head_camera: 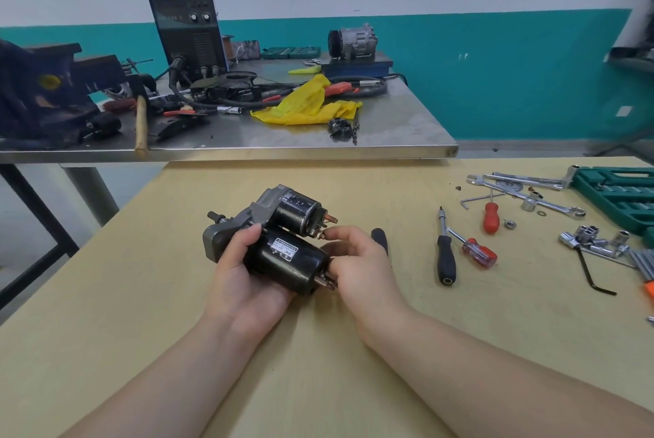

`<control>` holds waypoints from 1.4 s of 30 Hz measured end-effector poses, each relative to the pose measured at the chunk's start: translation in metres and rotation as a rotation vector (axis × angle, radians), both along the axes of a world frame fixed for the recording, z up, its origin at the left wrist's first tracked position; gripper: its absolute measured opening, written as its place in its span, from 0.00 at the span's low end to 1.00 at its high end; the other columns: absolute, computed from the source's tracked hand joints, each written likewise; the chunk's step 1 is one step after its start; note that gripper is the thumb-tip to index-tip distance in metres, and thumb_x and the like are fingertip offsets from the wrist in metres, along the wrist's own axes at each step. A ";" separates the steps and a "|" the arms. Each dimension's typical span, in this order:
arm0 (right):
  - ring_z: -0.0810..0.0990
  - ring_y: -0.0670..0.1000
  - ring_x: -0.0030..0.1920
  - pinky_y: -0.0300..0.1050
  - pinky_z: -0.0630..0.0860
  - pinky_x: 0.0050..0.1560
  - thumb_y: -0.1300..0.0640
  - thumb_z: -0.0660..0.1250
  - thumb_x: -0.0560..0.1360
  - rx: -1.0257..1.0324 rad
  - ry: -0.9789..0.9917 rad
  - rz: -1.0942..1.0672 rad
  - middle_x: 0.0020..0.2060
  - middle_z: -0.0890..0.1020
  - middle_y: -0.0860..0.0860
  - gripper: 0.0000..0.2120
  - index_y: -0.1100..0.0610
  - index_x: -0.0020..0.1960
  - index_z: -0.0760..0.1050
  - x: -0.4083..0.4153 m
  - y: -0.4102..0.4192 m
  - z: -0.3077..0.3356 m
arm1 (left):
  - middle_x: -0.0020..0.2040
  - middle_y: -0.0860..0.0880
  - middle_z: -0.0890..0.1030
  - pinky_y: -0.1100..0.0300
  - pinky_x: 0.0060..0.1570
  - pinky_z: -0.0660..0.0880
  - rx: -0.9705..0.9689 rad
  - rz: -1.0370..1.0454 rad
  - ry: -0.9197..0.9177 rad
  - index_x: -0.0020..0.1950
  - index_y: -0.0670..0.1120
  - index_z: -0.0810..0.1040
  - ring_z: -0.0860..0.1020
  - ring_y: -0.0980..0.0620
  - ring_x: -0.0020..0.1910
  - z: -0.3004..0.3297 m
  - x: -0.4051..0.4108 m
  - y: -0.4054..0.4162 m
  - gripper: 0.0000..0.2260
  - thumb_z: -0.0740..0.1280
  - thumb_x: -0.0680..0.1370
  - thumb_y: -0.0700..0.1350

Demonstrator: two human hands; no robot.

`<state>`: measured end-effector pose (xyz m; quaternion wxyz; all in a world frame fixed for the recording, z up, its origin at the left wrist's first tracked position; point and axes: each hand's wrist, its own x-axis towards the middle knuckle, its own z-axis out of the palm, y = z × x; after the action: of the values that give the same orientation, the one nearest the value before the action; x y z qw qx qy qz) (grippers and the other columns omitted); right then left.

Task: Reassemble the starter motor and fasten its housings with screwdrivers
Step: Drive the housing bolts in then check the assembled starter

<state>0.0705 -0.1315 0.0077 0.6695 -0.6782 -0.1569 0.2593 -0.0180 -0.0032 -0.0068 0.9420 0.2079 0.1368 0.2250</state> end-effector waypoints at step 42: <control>0.87 0.53 0.43 0.55 0.84 0.46 0.58 0.74 0.77 0.114 0.066 -0.031 0.41 0.89 0.54 0.05 0.52 0.43 0.86 0.009 0.005 -0.010 | 0.67 0.39 0.84 0.38 0.59 0.82 0.079 0.000 0.061 0.65 0.44 0.84 0.85 0.36 0.62 0.001 -0.001 -0.004 0.18 0.72 0.76 0.47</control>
<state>0.0791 -0.1270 -0.0027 0.7156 -0.6326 -0.1387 0.2619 -0.0186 -0.0075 -0.0053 0.9284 0.2520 0.1566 0.2237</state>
